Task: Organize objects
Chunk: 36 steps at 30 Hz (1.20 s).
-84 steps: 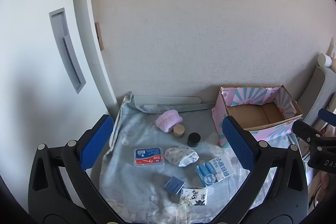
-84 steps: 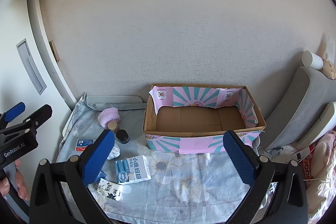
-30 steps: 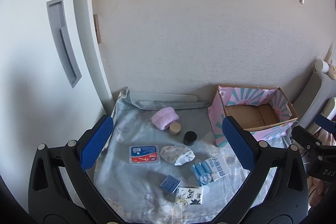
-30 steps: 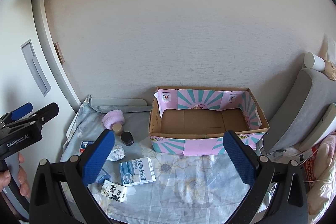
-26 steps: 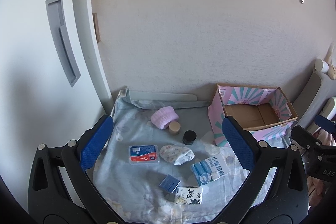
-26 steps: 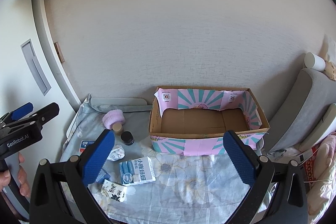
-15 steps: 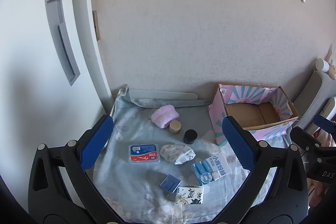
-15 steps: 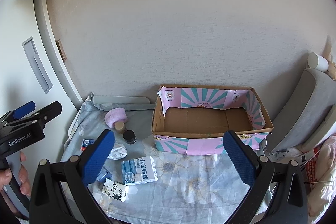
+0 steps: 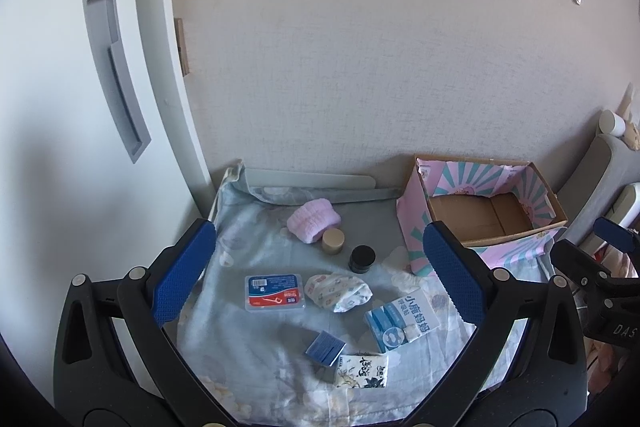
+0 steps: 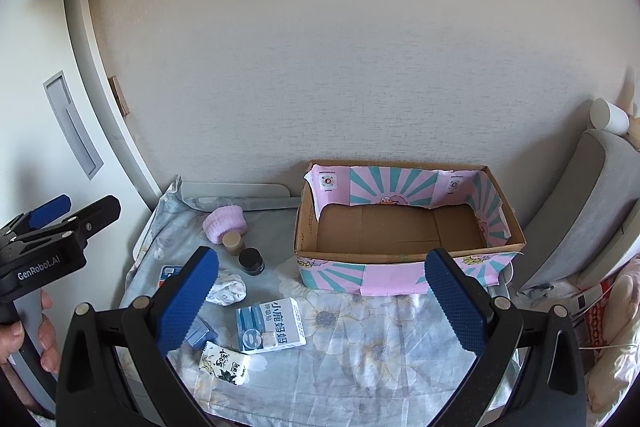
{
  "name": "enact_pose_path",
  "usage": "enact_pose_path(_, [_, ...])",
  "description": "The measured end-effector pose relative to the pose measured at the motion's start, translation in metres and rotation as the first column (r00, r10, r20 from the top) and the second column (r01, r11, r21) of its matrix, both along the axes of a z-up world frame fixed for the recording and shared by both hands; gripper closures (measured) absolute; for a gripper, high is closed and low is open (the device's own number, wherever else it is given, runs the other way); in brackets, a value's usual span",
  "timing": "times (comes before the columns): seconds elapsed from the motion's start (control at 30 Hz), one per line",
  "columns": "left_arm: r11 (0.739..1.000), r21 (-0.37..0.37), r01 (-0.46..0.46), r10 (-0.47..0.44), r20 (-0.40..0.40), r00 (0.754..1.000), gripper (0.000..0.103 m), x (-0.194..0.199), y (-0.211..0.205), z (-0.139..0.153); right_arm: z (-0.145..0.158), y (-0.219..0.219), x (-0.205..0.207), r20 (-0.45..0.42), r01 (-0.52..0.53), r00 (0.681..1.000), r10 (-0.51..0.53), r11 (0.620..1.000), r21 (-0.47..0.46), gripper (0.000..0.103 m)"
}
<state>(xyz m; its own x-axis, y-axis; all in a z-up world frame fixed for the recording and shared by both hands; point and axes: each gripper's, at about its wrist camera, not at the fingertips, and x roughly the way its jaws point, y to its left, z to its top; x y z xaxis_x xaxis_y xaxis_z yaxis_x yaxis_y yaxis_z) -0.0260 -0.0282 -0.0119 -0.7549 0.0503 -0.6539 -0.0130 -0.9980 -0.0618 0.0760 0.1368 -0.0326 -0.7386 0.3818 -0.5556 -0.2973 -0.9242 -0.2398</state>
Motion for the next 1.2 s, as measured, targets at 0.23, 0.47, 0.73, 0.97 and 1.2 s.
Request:
enact_pose_path(0.23, [1.0, -0.004, 0.014, -0.014, -0.01, 1.0, 0.0, 0.003, 0.003, 0.005, 0.001, -0.003, 0.002, -0.007, -0.003, 1.0, 0.003, 1.0, 0.002, 0.0])
enact_pose_path(0.47, [1.0, 0.001, 0.017, -0.017, -0.001, 1.0, 0.0, 0.004, 0.002, 0.003, 0.002, -0.007, 0.003, -0.003, -0.023, 1.0, 0.023, 1.0, 0.0, 0.0])
enact_pose_path(0.73, [1.0, 0.027, 0.009, -0.01, 0.032, 0.999, 0.0, 0.0, -0.009, -0.009, -0.005, -0.011, -0.003, 0.031, -0.04, 0.999, 0.041, 0.999, -0.018, 0.0])
enact_pose_path(0.97, [0.999, 0.04, -0.019, 0.015, 0.106, 0.994, 0.0, -0.004, -0.03, -0.035, -0.023, -0.007, -0.013, 0.092, -0.049, 0.994, 0.054, 0.997, -0.055, 0.0])
enact_pose_path(1.2, [1.0, 0.03, -0.006, 0.0, 0.195, 0.981, 0.0, -0.012, -0.045, -0.078, -0.059, -0.004, -0.028, 0.18, -0.045, 0.982, 0.061, 0.995, -0.087, 0.0])
